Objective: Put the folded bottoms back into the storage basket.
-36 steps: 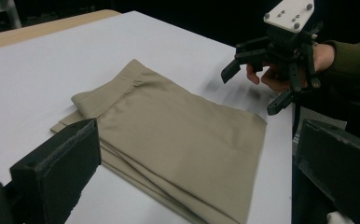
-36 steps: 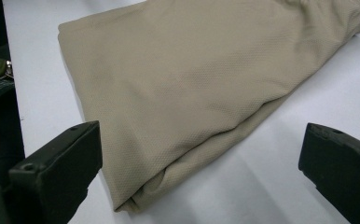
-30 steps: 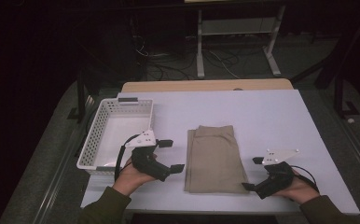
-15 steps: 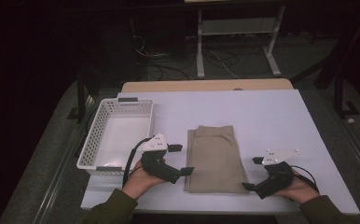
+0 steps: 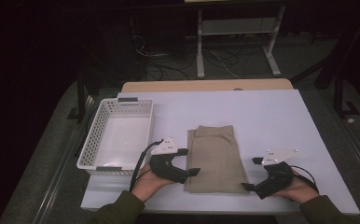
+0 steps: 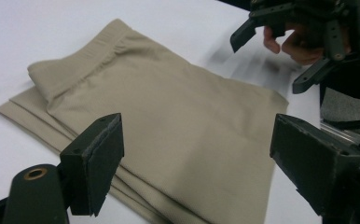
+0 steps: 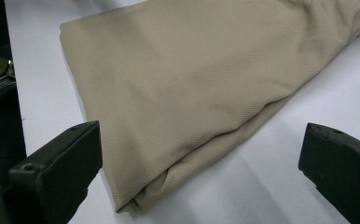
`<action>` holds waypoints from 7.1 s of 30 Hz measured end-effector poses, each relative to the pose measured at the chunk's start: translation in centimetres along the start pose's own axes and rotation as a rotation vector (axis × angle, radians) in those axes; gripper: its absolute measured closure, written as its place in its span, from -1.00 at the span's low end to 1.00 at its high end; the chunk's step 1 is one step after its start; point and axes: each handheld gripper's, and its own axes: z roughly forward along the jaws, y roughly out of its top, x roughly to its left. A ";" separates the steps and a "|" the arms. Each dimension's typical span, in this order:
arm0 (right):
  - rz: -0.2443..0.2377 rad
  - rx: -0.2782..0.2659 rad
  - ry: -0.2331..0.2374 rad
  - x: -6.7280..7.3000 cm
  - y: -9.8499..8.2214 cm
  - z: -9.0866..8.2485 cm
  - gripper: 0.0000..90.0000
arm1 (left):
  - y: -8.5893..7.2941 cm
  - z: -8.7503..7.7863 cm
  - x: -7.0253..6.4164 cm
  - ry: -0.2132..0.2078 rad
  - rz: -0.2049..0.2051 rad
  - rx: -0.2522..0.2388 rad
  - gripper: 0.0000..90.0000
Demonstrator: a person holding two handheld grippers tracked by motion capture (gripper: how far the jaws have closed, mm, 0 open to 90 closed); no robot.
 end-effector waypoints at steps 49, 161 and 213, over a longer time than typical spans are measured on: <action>-0.003 0.002 0.011 0.1 0.0 0.0 -1.00 | 1.7 6.2 6.2 0.202 -0.094 0.073 -0.50; -0.079 0.153 0.038 2.9 0.3 1.5 0.76 | 2.7 9.3 9.4 0.125 -0.179 0.119 0.75; -0.156 -0.249 0.155 1.1 13.5 1.7 0.79 | 11.9 3.8 5.8 -0.105 -0.094 0.034 0.79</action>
